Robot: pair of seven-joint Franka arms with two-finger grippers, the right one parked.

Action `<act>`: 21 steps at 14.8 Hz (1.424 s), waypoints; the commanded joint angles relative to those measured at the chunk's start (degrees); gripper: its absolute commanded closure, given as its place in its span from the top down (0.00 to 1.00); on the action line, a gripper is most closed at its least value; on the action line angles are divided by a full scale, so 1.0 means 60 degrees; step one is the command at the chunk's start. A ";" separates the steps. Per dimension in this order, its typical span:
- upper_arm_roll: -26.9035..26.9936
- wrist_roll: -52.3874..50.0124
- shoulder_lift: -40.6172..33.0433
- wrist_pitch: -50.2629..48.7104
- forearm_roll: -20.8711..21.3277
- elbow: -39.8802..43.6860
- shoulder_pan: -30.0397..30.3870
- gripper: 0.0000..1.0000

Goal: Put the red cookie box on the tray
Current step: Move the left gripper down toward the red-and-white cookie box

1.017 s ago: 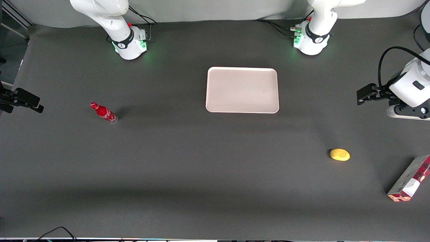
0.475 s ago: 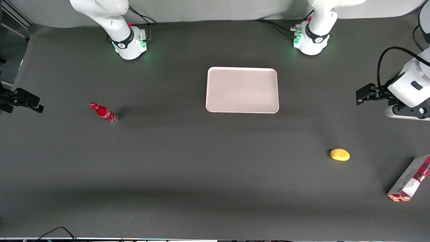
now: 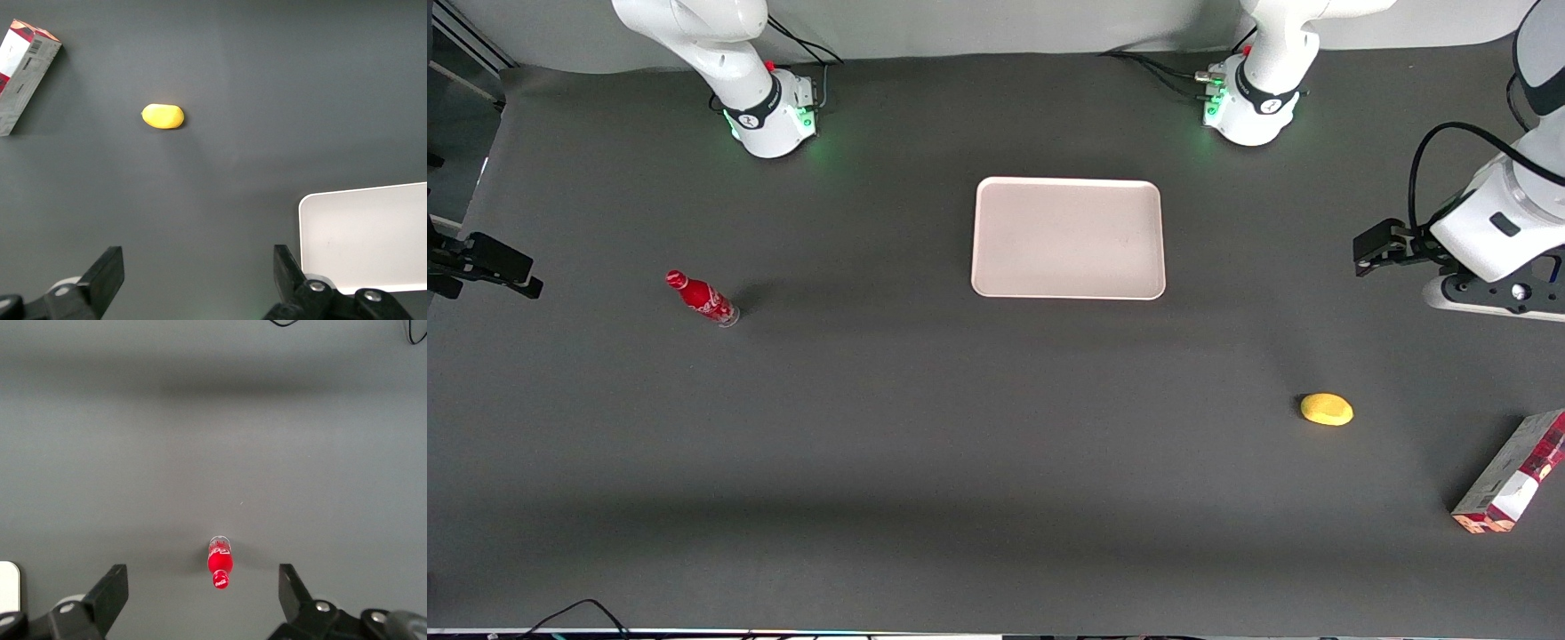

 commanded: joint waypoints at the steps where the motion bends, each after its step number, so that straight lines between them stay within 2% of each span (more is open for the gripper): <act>1: 0.0054 0.0184 -0.0136 0.0059 0.0270 -0.0255 -0.0037 1.00; 4: 0.0097 0.1425 -0.0049 0.0161 0.0825 -0.0372 0.0022 1.00; 7: 0.0389 0.3269 0.0200 0.0613 0.0886 -0.0445 0.0372 1.00; 13: 0.1736 0.6435 0.0404 0.3263 0.0827 -0.1748 0.0505 1.00; 15: 0.2132 0.7300 0.0872 0.3689 0.0681 -0.1676 0.0578 1.00; 18: 0.2222 0.8909 0.1575 0.4465 0.0024 -0.1560 0.1089 1.00; 21: 0.2222 1.0201 0.2643 0.5227 -0.0169 -0.0757 0.1471 1.00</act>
